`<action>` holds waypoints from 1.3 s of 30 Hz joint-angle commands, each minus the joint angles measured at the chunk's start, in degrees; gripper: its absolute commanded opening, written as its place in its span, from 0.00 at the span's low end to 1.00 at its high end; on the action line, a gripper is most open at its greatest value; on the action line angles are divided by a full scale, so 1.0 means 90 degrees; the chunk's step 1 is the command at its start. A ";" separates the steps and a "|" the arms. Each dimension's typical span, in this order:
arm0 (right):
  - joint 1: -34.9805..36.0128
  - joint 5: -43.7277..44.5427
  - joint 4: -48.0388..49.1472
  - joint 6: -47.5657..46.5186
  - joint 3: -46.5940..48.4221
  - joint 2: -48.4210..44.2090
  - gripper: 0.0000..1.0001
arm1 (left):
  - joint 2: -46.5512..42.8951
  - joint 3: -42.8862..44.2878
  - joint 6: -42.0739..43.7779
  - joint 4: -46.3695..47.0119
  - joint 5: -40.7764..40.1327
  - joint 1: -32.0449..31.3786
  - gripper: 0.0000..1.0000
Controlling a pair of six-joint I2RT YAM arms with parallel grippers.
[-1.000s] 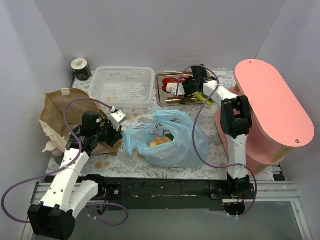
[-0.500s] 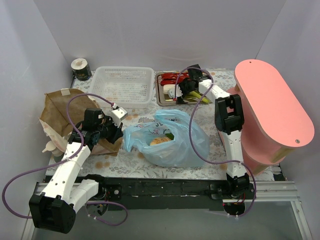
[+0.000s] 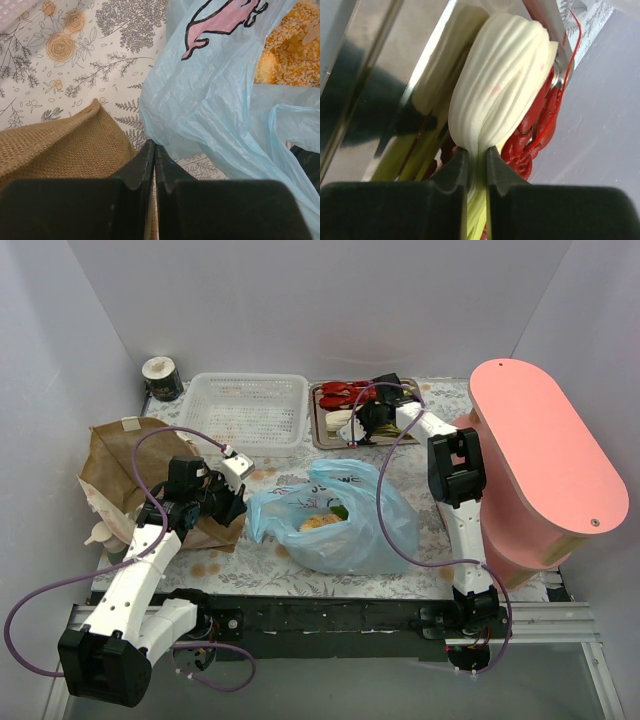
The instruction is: Untie the knot of the grocery bags and take out the mixed food
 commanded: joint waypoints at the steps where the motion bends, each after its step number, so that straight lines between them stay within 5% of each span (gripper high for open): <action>1: 0.0022 0.0033 0.0481 -0.0185 -0.0787 -0.0579 0.24 | -0.0048 0.0089 -0.0005 0.0195 0.0076 -0.0012 0.00; 2: 0.0032 0.0043 0.0850 -0.0175 -0.1050 -0.0717 0.47 | -0.0048 0.0060 0.0014 0.0205 0.0115 -0.0022 0.00; 3: 0.0032 0.0023 0.0989 -0.0166 -0.1449 -0.0853 0.50 | -0.0067 0.0021 0.0034 0.0263 0.0125 -0.0012 0.00; 4: 0.0032 0.0013 0.1077 -0.0127 -0.1627 -0.1097 0.88 | -0.0106 0.0001 0.0044 0.0283 0.0154 -0.0022 0.00; 5: 0.0041 0.0004 0.1078 -0.0097 -0.1735 -0.1205 0.98 | -0.0136 -0.0048 0.0044 0.0312 0.0193 -0.0022 0.00; 16: 0.0227 0.0169 0.0688 0.1210 -0.2916 -0.3215 0.98 | -0.0829 -0.0546 0.0005 0.0712 0.0534 -0.0032 0.00; 25: 0.1027 0.0775 0.0727 0.5221 -0.2665 -0.5061 0.98 | -0.1015 -0.0537 -0.0336 0.1288 0.0790 -0.0041 0.00; 26: 0.1241 0.0881 0.0717 0.5767 -0.2345 -0.5180 0.98 | -0.0995 -0.0459 -0.0482 0.1463 0.0673 -0.0032 0.03; 27: 0.1359 0.0931 0.0669 0.6661 -0.2139 -0.5268 0.98 | -0.0937 -0.0371 -0.0822 0.1561 0.0536 -0.0041 0.26; 30: 0.1798 0.0582 0.0337 0.8033 -0.1592 -0.5639 0.98 | -0.0771 0.0243 -0.1370 0.1806 -0.0118 -0.0032 0.65; 33: 0.2510 0.0043 0.0026 0.9015 -0.1890 -0.6039 0.94 | -0.0527 0.0820 -0.1889 0.2050 0.0318 -0.0032 0.75; 39: 0.4172 -0.0172 -0.0552 0.8223 -0.3267 -0.6841 0.56 | 0.0546 0.1552 -0.2417 0.2217 0.1939 -0.0051 0.85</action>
